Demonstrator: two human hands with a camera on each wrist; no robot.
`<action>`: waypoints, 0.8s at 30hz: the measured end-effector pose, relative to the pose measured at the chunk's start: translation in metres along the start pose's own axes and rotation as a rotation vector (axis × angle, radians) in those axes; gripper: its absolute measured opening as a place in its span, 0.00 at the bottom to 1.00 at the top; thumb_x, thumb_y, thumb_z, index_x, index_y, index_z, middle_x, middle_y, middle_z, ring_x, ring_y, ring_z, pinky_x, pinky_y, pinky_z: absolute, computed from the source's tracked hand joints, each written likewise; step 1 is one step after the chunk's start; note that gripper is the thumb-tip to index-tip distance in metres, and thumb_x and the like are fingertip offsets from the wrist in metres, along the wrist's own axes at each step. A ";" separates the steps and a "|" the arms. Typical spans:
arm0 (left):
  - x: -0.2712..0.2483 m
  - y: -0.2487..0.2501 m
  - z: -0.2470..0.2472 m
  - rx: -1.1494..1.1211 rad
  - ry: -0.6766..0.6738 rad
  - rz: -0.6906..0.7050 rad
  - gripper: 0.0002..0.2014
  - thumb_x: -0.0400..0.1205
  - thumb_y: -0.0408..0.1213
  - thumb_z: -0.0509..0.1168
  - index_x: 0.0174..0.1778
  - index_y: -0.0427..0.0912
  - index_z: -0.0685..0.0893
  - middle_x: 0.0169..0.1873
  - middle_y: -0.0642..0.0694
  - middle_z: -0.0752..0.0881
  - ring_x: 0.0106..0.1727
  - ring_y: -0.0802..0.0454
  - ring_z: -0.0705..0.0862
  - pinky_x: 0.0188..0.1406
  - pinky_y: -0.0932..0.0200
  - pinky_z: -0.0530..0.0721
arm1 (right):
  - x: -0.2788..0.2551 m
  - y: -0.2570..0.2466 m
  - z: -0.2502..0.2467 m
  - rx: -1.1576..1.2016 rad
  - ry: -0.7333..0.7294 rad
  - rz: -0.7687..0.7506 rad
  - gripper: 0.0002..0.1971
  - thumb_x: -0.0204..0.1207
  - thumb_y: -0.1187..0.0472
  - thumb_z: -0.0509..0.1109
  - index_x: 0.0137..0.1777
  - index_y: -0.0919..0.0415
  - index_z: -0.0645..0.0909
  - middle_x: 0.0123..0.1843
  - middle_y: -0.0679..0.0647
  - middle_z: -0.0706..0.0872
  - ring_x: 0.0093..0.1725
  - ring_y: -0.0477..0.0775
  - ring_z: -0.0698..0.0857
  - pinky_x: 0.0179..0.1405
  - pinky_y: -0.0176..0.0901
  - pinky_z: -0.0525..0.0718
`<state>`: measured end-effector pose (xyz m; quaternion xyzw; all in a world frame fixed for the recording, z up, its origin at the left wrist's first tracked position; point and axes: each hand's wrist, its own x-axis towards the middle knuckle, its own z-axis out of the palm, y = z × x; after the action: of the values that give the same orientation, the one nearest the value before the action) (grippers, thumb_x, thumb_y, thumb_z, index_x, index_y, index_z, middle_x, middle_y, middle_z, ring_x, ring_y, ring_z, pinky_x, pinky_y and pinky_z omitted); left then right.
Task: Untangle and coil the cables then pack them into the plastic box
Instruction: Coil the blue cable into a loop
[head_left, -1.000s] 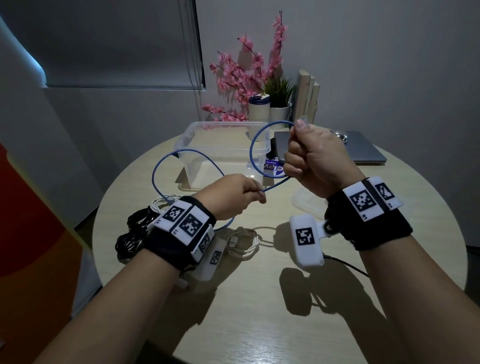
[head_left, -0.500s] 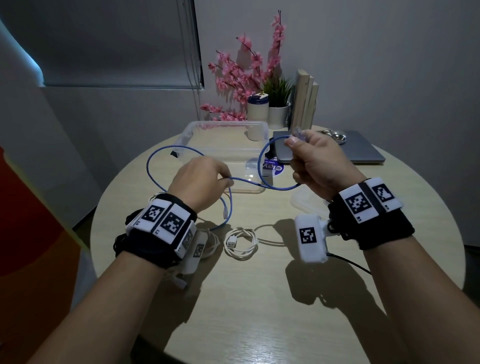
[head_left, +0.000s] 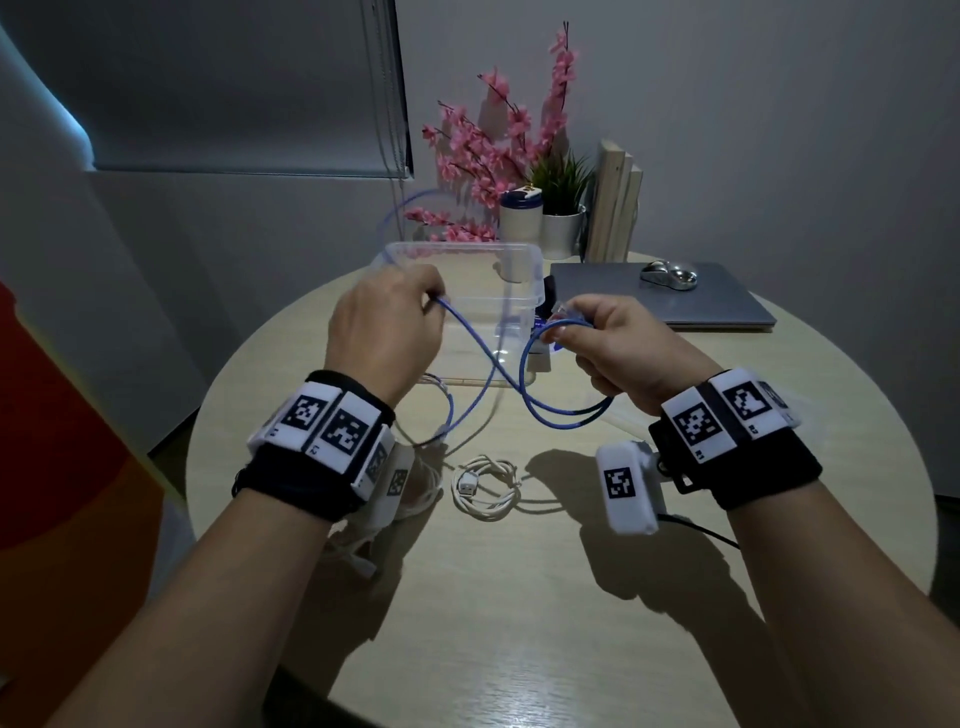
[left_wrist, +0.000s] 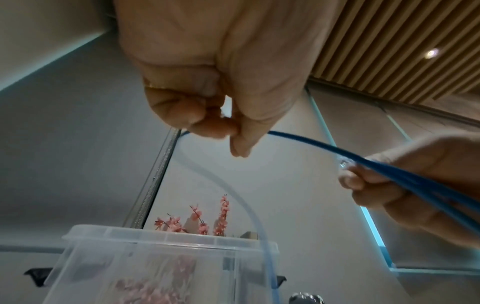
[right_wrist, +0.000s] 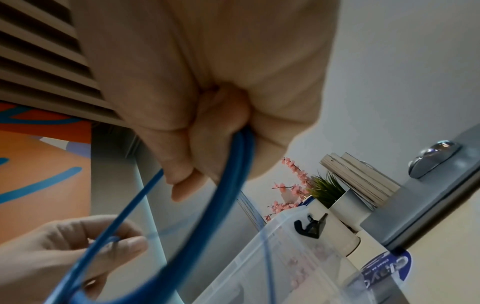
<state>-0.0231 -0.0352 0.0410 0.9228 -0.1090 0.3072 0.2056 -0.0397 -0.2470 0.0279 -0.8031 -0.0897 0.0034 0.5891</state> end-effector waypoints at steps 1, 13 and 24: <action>0.002 -0.002 -0.003 -0.062 -0.008 -0.054 0.08 0.80 0.36 0.64 0.50 0.47 0.88 0.43 0.44 0.87 0.47 0.41 0.83 0.45 0.53 0.77 | 0.000 0.001 0.000 -0.002 0.003 0.000 0.08 0.82 0.66 0.63 0.43 0.59 0.81 0.18 0.48 0.65 0.22 0.48 0.58 0.21 0.39 0.56; -0.005 0.008 0.018 -0.560 -0.283 -0.086 0.13 0.84 0.26 0.56 0.55 0.52 0.71 0.50 0.48 0.87 0.37 0.50 0.87 0.44 0.51 0.87 | 0.004 -0.006 0.014 -0.295 0.202 -0.260 0.09 0.80 0.59 0.66 0.55 0.56 0.69 0.42 0.52 0.83 0.42 0.56 0.84 0.47 0.52 0.81; -0.008 0.022 0.018 -0.318 -0.244 0.206 0.13 0.84 0.30 0.63 0.61 0.42 0.86 0.47 0.44 0.88 0.43 0.51 0.85 0.48 0.56 0.82 | 0.009 -0.004 0.016 -0.747 0.203 -0.183 0.11 0.83 0.61 0.59 0.55 0.64 0.81 0.47 0.63 0.85 0.50 0.64 0.81 0.39 0.45 0.70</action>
<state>-0.0269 -0.0622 0.0302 0.8932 -0.2736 0.1914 0.3012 -0.0335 -0.2298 0.0275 -0.9470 -0.0972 -0.1614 0.2603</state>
